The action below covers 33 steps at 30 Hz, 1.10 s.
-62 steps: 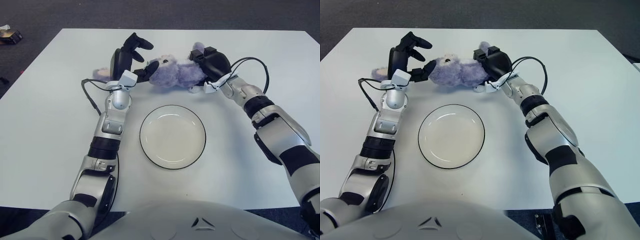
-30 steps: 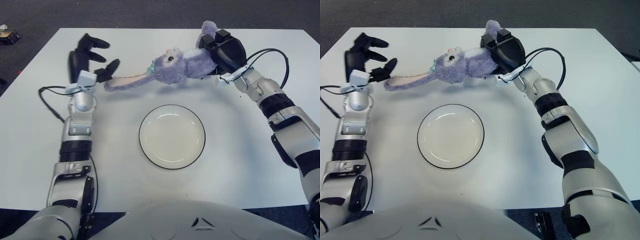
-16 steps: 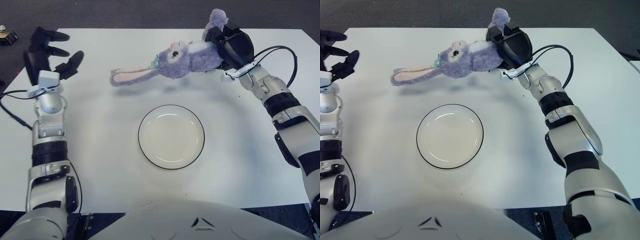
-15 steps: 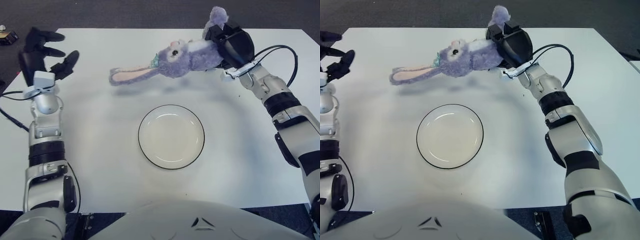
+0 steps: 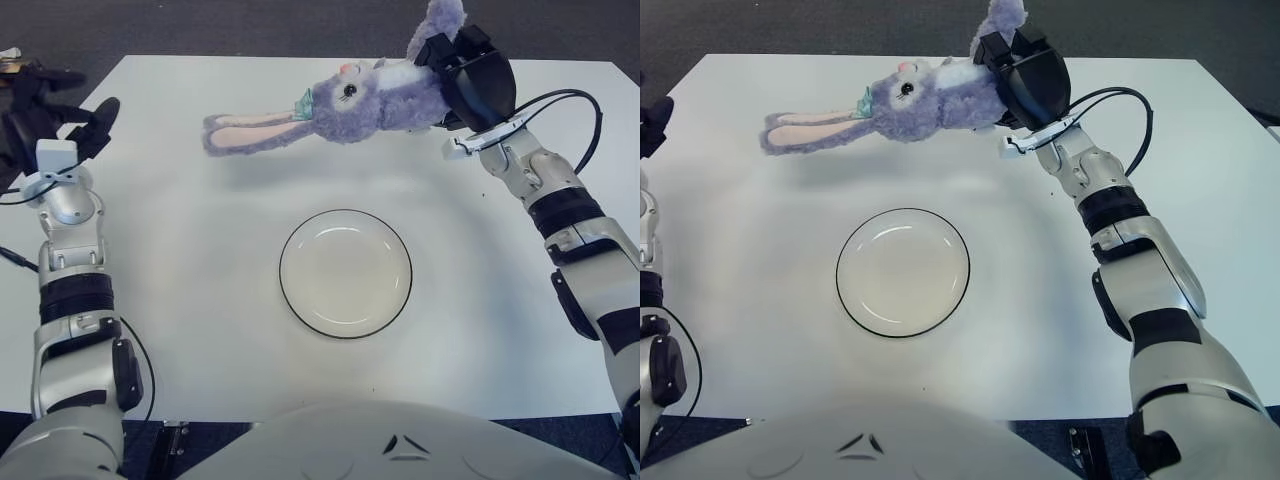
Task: Put the doll into the plate.
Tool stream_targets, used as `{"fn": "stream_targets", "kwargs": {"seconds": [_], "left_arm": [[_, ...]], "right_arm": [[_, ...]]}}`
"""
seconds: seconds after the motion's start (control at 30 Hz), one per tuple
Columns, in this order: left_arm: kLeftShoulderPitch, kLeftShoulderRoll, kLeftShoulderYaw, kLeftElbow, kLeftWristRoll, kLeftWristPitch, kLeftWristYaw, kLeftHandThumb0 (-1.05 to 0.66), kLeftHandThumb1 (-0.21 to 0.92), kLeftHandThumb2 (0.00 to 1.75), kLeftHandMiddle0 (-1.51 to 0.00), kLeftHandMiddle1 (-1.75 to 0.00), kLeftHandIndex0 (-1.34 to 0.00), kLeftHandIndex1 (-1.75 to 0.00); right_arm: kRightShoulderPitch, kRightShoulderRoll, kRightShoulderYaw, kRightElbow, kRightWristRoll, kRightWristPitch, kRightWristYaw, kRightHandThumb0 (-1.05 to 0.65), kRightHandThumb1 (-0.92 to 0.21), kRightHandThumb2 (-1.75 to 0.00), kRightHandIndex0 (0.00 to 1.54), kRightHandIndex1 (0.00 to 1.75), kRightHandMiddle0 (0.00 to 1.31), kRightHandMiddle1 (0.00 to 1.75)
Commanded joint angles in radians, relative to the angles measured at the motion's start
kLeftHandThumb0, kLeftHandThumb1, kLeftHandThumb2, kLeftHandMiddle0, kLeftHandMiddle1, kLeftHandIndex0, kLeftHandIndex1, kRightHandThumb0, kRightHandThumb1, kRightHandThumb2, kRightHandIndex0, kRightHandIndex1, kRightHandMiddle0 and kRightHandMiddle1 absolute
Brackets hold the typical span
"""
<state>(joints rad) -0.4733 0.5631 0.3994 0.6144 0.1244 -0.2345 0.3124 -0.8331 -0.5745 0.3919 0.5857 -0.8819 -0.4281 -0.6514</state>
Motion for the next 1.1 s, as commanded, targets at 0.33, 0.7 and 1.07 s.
{"fn": "stream_targets", "kwargs": {"seconds": [0.33,0.7,1.07], "left_arm": [[-0.007,0.012,-0.041,0.007,-0.021,0.006,-0.049,-0.01,0.92,0.12,-0.74,-1.19,-0.49,-1.23],[-0.006,-0.026,-0.097,-0.087,-0.029,0.074,-0.108,-0.01,0.92,0.12,-0.74,-1.18,-0.49,-1.24],[-0.005,-0.069,-0.150,-0.147,-0.022,0.050,-0.123,-0.01,0.92,0.10,-0.76,-1.14,-0.49,-1.26]], "right_arm": [[0.054,-0.011,-0.055,-0.098,0.009,-0.016,-0.011,0.42,-0.48,-1.10,0.48,1.75,0.56,1.75],[0.123,-0.017,-0.062,-0.176,-0.032,-0.074,-0.094,0.42,-0.47,-1.12,0.49,1.75,0.59,1.75],[0.190,-0.030,-0.073,-0.269,-0.049,-0.121,-0.085,0.42,-0.46,-1.13,0.49,1.75,0.60,1.75]]}}
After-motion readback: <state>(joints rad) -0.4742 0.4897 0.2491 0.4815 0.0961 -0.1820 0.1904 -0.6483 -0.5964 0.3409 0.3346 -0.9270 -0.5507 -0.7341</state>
